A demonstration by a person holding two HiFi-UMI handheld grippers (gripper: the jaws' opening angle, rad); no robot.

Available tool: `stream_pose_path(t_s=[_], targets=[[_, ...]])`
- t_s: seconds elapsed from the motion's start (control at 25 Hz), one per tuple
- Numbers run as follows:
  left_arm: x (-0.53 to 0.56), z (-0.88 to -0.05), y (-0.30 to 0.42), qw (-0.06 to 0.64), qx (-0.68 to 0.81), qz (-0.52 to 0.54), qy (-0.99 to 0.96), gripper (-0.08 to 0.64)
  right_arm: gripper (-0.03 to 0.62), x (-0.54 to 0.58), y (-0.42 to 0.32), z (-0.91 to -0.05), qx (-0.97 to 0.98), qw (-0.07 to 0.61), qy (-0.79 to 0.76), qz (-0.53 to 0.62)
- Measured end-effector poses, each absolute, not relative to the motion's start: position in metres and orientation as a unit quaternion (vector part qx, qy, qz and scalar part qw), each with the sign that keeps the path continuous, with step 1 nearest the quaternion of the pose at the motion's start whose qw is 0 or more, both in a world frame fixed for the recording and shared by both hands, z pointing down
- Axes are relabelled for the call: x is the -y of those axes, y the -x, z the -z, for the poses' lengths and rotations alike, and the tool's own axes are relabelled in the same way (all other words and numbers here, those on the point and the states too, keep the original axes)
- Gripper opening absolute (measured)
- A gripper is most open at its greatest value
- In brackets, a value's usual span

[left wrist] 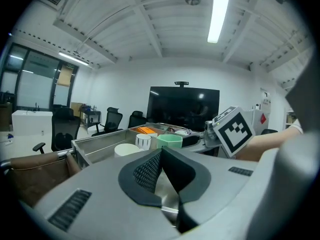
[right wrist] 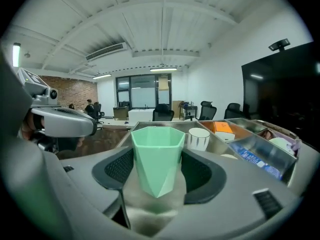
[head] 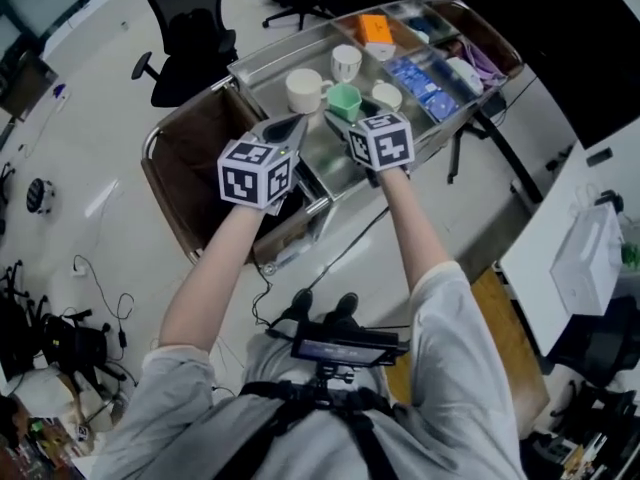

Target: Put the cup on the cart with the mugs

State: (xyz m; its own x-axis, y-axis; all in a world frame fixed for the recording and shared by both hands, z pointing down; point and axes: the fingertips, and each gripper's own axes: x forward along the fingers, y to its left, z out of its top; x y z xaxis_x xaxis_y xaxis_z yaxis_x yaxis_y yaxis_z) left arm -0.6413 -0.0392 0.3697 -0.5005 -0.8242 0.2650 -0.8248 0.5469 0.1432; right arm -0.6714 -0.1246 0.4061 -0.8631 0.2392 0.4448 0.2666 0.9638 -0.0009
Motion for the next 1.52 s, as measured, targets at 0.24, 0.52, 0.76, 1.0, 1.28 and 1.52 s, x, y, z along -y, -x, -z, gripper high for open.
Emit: stream_pose_path(t_s=[0.24,0.52,0.76,1.0,1.28,1.52], targets=[[0.035,-0.375,0.646,0.156,0.87,-0.002,-0.468,0.006,0.307,0.122,0.688,-0.429,0.954,0.261,0.144,0.034],[0.034,-0.381,0.648,0.16,0.87,0.005,-0.467,0.006,0.308,0.111,0.696,-0.447,0.939,0.297,0.17,0.04],[0.027,-0.383,0.652,0.161,0.873,0.006,-0.461,0.006,0.308,0.107,0.697,-0.462,0.929,0.321,0.176,0.059],[0.023,-0.384,0.654,0.161,0.872,0.009,-0.462,0.006,0.311,0.101,0.696,-0.477,0.92,0.339,0.186,0.058],[0.02,-0.385,0.653,0.16,0.871,0.011,-0.464,0.006,0.314,0.1,0.693,-0.483,0.912,0.358,0.185,0.073],[0.021,-0.385,0.656,0.162,0.869,0.011,-0.467,0.006,0.377,0.102,0.693,-0.486,0.906,0.371,0.182,0.087]])
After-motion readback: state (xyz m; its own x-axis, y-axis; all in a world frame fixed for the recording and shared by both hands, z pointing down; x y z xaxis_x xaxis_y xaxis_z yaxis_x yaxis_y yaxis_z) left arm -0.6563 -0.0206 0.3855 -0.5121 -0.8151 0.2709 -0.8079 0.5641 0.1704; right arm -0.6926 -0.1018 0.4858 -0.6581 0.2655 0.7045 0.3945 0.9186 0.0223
